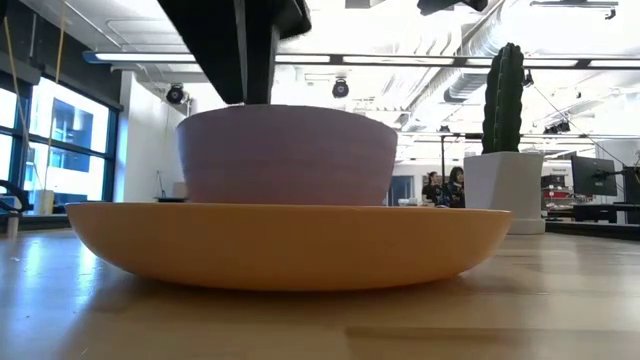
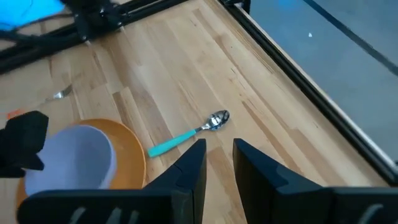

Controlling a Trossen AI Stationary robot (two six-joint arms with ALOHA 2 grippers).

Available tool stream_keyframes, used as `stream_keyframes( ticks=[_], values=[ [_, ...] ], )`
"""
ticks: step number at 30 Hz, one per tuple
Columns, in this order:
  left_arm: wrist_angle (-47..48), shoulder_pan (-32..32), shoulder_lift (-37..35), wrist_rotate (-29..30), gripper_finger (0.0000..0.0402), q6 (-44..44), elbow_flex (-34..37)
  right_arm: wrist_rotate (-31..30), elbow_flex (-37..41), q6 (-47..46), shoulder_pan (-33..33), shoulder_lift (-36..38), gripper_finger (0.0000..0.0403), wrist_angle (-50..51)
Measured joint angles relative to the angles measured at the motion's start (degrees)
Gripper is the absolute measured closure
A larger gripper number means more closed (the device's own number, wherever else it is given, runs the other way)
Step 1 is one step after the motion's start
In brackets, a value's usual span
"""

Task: Set table place
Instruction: Put the green spoon into the purple bowl

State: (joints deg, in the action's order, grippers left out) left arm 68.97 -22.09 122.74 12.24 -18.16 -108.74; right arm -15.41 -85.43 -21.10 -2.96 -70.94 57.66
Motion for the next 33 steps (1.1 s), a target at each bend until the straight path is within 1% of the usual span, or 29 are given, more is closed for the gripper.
stream_keyframes(
  ticks=[3,7,12,14,16,19,21,24,27,30,33],
  values=[
    [9.17,0.33,-0.52,6.22,0.0228,-4.9,-2.51,-3.84,0.0,-6.24,0.33,-0.49,0.0331,1.38],
    [16.71,2.1,-2.91,7.46,0.021,-10.6,-3.2,-8.41,0.0,-9.34,2.46,-3.23,0.0331,2.9],
    [18.14,4.58,-6.77,9.72,0.0202,-16.93,-3.2,-8.69,0.02,-12.48,4.56,-10.14,0.0331,4.07],
    [21.06,5.25,-8.13,11.69,0.0202,-20.91,-3.15,-8.67,0.09,-12.96,4.67,-13.3,0.0331,4.41],
    [20.63,5.31,-10.17,13.39,0.0202,-23.15,-1.6,-8.53,0.09,-13.64,4.62,-16.32,0.0331,4.8],
    [21.03,4.61,-15.67,14.35,0.0202,-26.84,4.54,-7.75,0.09,-14.89,4.1,-20.31,0.0331,5.26],
    [20.86,3.58,-21.06,14.24,0.0202,-31.19,11.63,-6.32,0.1,-13.88,3.74,-22.36,0.0331,4.02],
    [20.77,2.31,-30.48,14.12,0.0202,-40.18,23.45,-3.29,0.11,-11.87,2.65,-24.81,0.0331,-1.4],
    [19.28,0.96,-39.53,12.7,0.0202,-47.25,34.69,1.31,0.09,-11.45,0.44,-27.23,0.0331,-9.99],
    [15.82,-0.1,-47.4,10.22,0.0201,-49.59,43.16,6.14,0.07,-12.94,-1.93,-30.24,0.0331,-17.52],
    [14.53,-0.57,-53.69,9.75,0.0201,-49.37,49.23,7.68,0.07,-17.89,-3.54,-33.71,0.0331,-20.97]
  ],
)
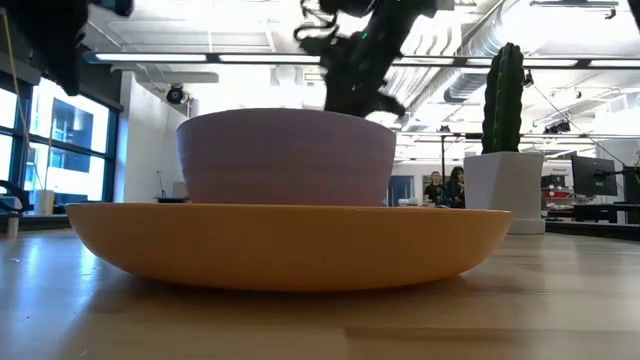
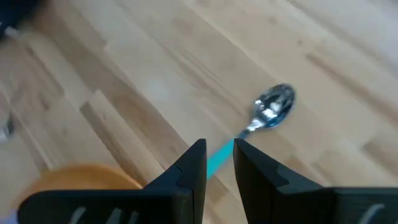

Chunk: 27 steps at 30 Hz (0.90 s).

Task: Set table place
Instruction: Put the green spoon into the purple bowl

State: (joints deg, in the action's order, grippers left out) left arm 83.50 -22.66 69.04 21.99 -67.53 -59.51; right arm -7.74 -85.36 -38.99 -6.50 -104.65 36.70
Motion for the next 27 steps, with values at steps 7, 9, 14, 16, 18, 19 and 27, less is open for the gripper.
stream_keyframes(
  ticks=[7,9,14,16,18,19,27],
  values=[
    [0.59,0.14,-11.33,0.55,0.0201,7.89,6.33,4.51,-0.02,-14.05,-1.6,-7.79,0.0331,-3.39],
    [0.55,0.16,-13.89,0.91,0.0201,10.23,6.86,5.38,-0.02,-17.14,-1.42,-9.52,0.0331,-4.74],
    [0.21,0.15,-18.74,2.74,0.0201,14.54,6.91,5.92,-0.02,-22.79,-0.35,-11.29,0.0331,-3.71],
    [0.41,0.16,-20.36,3.18,0.0201,15.85,6.91,6.29,-0.02,-23.94,-0.12,-11.31,0.0331,-3.05],
    [0.38,0.16,-21.16,3.87,0.0201,16.58,6.91,7.0,-0.02,-24.21,-0.11,-11.31,0.0331,-2.61],
    [0.55,0.16,-21.72,4.31,0.0201,16.81,6.91,7.35,-0.02,-24.22,-0.13,-11.31,0.0331,-2.65],
    [-0.3,0.15,-21.95,5.78,0.0201,19.38,6.91,11.31,-0.02,-24.14,-1.48,-11.31,0.0331,-2.18]
  ],
)
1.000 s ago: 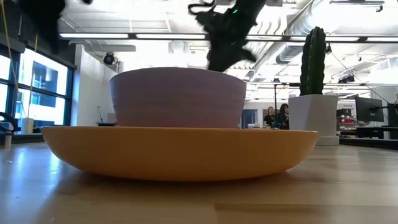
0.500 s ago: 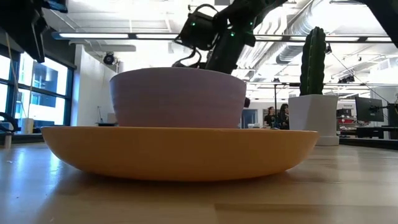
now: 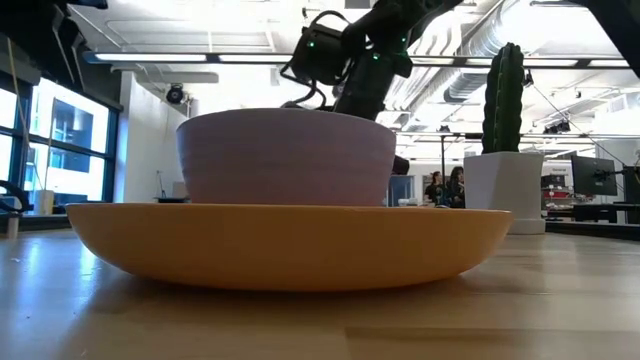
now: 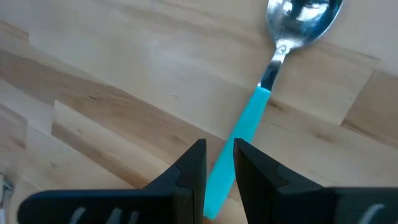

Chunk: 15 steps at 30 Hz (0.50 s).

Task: Set table place
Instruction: Put the green spoon into the purple bowl

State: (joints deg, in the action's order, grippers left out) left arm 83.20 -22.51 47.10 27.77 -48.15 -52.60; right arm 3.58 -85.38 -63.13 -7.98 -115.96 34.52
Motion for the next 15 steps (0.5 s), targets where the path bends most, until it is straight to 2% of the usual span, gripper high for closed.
stream_keyframes(
  ticks=[4,8,15],
  values=[
    [-0.27,0.0,-0.03,0.35,0.0201,1.0,0.0,3.86,-0.58,0.63,-1.26,-0.06,0.0331,1.99],
    [-0.78,0.0,-0.01,0.8,0.0201,1.89,0.0,3.28,-4.29,3.48,-2.08,-0.99,0.0331,8.27],
    [-0.9,-0.01,0.04,1.02,0.0202,1.89,0.0,4.16,-14.68,8.38,-1.89,-10.54,0.0331,9.87]
  ],
)
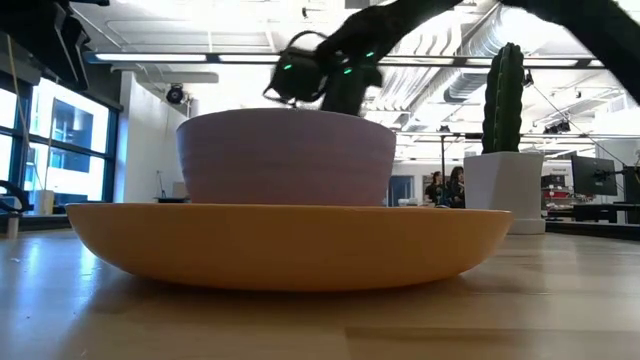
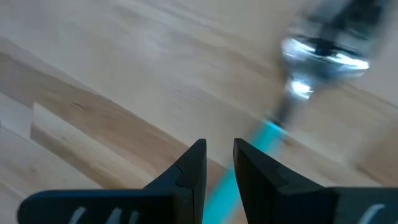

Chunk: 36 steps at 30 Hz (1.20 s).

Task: Set table place
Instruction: Put the green spoon into the purple bowl

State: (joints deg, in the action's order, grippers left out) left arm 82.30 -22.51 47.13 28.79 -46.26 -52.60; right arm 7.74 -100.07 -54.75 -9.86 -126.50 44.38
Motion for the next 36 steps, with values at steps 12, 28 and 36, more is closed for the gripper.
stream_keyframes(
  ticks=[12,28,36],
  values=[
    [0.0,0.0,-0.04,-1.13,0.0202,0.42,-0.02,-14.75,-26.08,2.93,2.78,-10.38,0.0331,25.47],
    [0.02,-0.01,-0.04,-1.3,0.0202,3.82,-0.02,-10.53,-23.54,-5.16,3.56,-10.45,0.0327,23.99],
    [0.02,-0.01,-0.04,-1.24,0.0202,4.24,-0.02,-10.83,-23.54,-7.15,3.56,-10.45,0.0267,28.04]
  ],
)
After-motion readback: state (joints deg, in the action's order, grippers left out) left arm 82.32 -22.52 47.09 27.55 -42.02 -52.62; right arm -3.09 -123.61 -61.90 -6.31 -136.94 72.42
